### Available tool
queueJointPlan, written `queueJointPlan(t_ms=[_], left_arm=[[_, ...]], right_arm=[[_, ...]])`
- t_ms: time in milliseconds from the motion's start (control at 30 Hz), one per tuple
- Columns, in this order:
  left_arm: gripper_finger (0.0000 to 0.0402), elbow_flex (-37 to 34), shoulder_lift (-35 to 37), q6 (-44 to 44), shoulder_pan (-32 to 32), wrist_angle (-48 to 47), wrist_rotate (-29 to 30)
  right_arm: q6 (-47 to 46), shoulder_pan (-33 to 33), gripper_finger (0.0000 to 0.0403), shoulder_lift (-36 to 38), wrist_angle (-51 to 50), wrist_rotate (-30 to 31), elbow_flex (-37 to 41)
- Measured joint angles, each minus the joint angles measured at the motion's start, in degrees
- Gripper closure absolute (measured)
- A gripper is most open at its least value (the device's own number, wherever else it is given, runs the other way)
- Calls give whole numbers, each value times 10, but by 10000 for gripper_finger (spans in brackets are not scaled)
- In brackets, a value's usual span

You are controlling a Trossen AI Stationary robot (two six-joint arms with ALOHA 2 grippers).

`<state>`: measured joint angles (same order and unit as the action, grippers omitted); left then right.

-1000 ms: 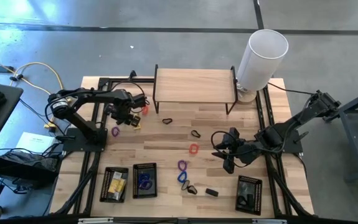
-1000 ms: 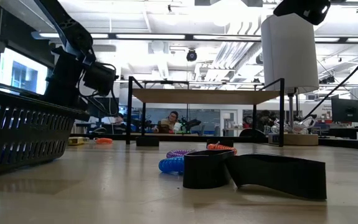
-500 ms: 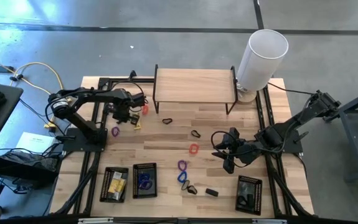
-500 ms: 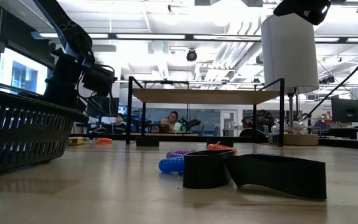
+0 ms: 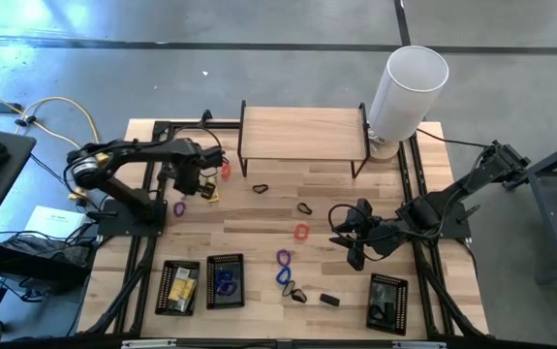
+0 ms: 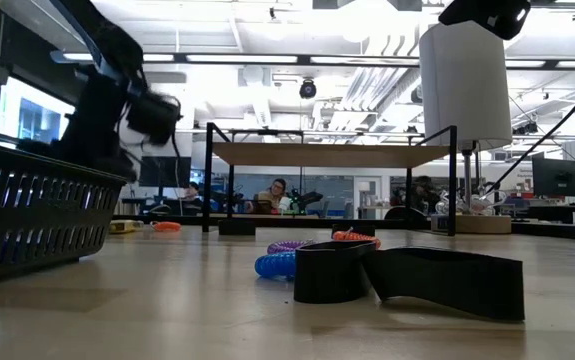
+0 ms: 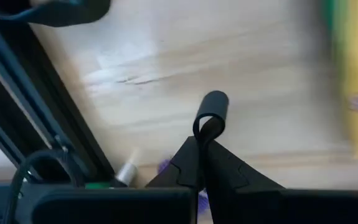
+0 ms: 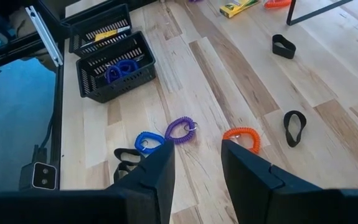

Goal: Pick & Place Office Desk Supplies
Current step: Put the black rubber band into the right black basket

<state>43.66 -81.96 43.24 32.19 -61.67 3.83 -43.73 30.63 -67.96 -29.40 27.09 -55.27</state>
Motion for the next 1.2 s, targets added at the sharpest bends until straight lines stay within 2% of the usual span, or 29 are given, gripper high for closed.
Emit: queueJointPlan(t_ms=[167, 367, 500, 600, 667, 733, 867, 1000, 1100, 1200], left_arm=[[400, 22, 107, 50, -29, -19, 16], [400, 49, 264, 110, -116, 5, -41], [400, 49, 348, 194, -230, 113, -66], [400, 49, 370, 224, -341, 259, -19], [400, 49, 365, 199, -412, 377, 23], [400, 50, 343, 134, -471, 501, 47], [400, 51, 266, -43, -546, 720, 45], [400, 51, 191, -145, -561, 836, 46], [400, 51, 141, -160, -545, 870, 49], [400, 51, 96, -159, -526, 904, 49]], right_arm=[[3, 0, 284, 0, 1, 0, 0], [19, 0, 284, 0, 19, 0, 0], [36, 0, 284, 0, 48, 15, 0], [69, 0, 284, 0, 94, 31, 0], [101, 0, 284, 0, 127, 47, 0], [131, 0, 284, 0, 157, 63, 0], [213, 0, 284, 0, 233, 104, 0], [287, -6, 284, 0, 363, 116, 0], [330, -15, 284, 0, 440, 84, 0], [347, -25, 284, -1, 449, 75, 0]])
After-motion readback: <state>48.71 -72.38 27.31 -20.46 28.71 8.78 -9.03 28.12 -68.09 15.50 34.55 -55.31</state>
